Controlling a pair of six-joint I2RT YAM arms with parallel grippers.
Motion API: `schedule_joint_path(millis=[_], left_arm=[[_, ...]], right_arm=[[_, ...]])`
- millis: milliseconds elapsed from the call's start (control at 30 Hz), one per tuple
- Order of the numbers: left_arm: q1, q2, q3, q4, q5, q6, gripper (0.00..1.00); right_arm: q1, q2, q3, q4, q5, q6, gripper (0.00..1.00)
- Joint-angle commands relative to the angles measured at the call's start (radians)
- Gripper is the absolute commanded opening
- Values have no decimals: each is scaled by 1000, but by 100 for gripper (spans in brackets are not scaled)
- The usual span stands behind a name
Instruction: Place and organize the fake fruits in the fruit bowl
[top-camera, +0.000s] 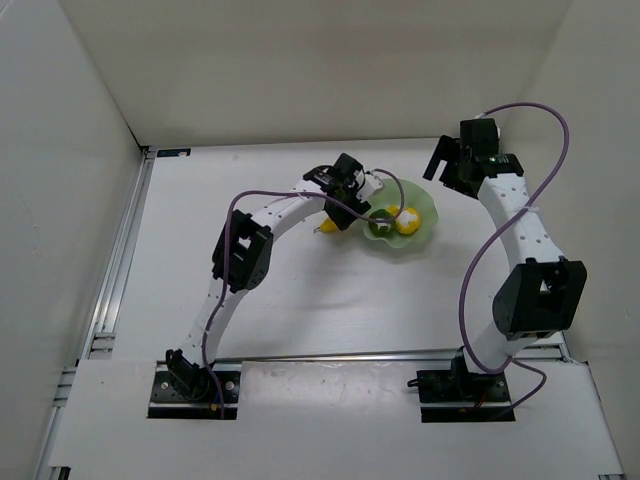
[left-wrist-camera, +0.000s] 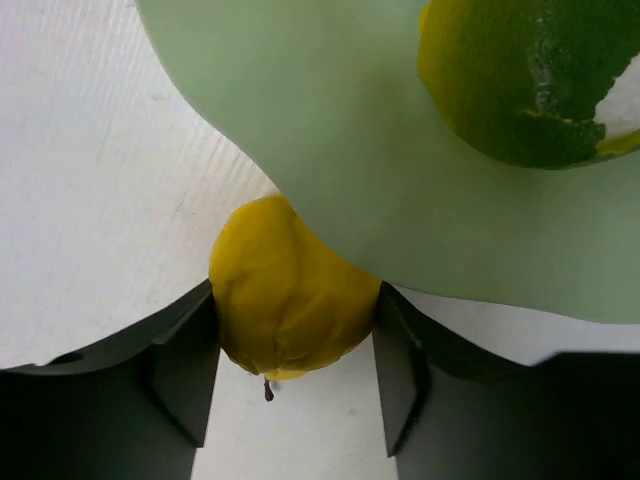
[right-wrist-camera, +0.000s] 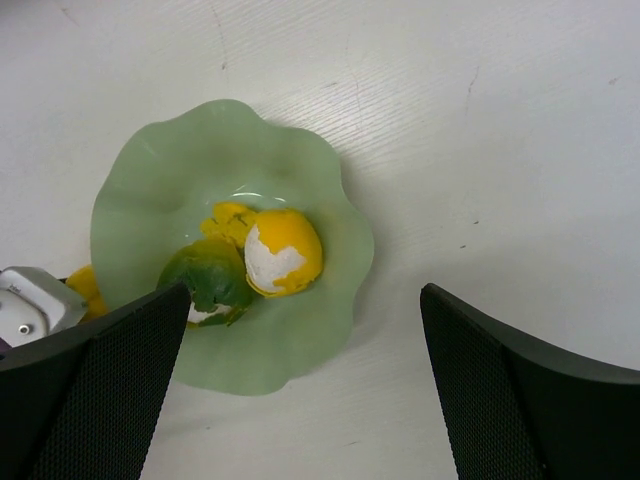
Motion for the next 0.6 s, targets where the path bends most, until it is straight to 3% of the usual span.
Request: schedule_joint_path(millis=[0, 133, 167, 433, 467, 533, 567], left_arm=[[4, -111, -45, 1, 16, 13, 45], [4, -189, -54, -32, -78, 13, 14], [4, -203, -18, -44, -90, 13, 12], [-51, -234, 138, -2, -119, -5, 15], [-66, -220, 147, 27, -107, -5, 18], [-78, -155, 214, 28, -44, 25, 36], [-79, -131, 242, 37, -20, 25, 40]], right_arm=[[-5, -47, 45, -10, -11, -17, 100], [-5, -69, 34, -10, -22, -17, 100], [-5, -69, 5, -10, -22, -17, 100], [-15, -115, -92, 22, -22, 31, 100], [-15, -115, -105, 22, -22, 31, 100], [-37, -135, -118, 22, -7, 54, 100], [-47, -135, -133, 22, 5, 64, 100]])
